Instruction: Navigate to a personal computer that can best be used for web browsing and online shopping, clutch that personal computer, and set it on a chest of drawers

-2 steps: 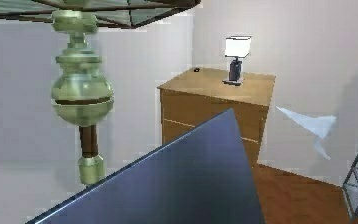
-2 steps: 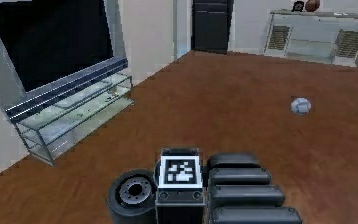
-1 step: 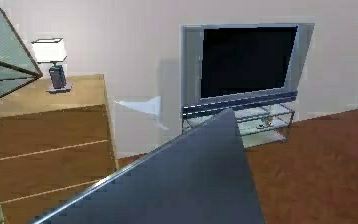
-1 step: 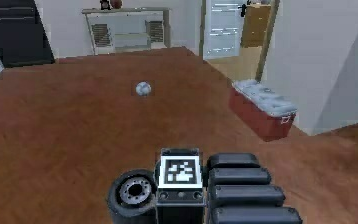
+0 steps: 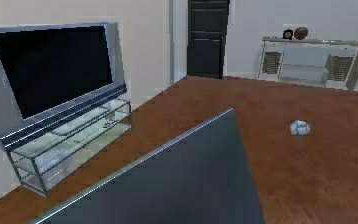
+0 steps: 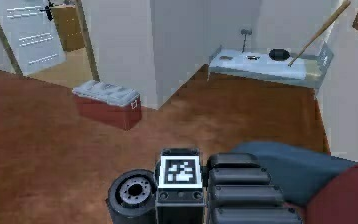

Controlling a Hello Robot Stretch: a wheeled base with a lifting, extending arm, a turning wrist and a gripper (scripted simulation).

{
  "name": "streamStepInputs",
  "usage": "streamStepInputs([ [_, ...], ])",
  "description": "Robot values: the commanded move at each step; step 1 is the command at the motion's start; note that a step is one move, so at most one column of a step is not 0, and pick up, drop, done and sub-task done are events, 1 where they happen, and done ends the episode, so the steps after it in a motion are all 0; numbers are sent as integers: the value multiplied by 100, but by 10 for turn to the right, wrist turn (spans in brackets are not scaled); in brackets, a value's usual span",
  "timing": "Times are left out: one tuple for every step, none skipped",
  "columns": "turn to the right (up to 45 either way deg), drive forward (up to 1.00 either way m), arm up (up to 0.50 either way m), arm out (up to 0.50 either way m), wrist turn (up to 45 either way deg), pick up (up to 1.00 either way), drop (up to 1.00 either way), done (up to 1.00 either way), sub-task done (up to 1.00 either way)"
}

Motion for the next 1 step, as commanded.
streamStepInputs([
  [210, 0, 0, 0, 0, 0, 0, 0, 0],
])
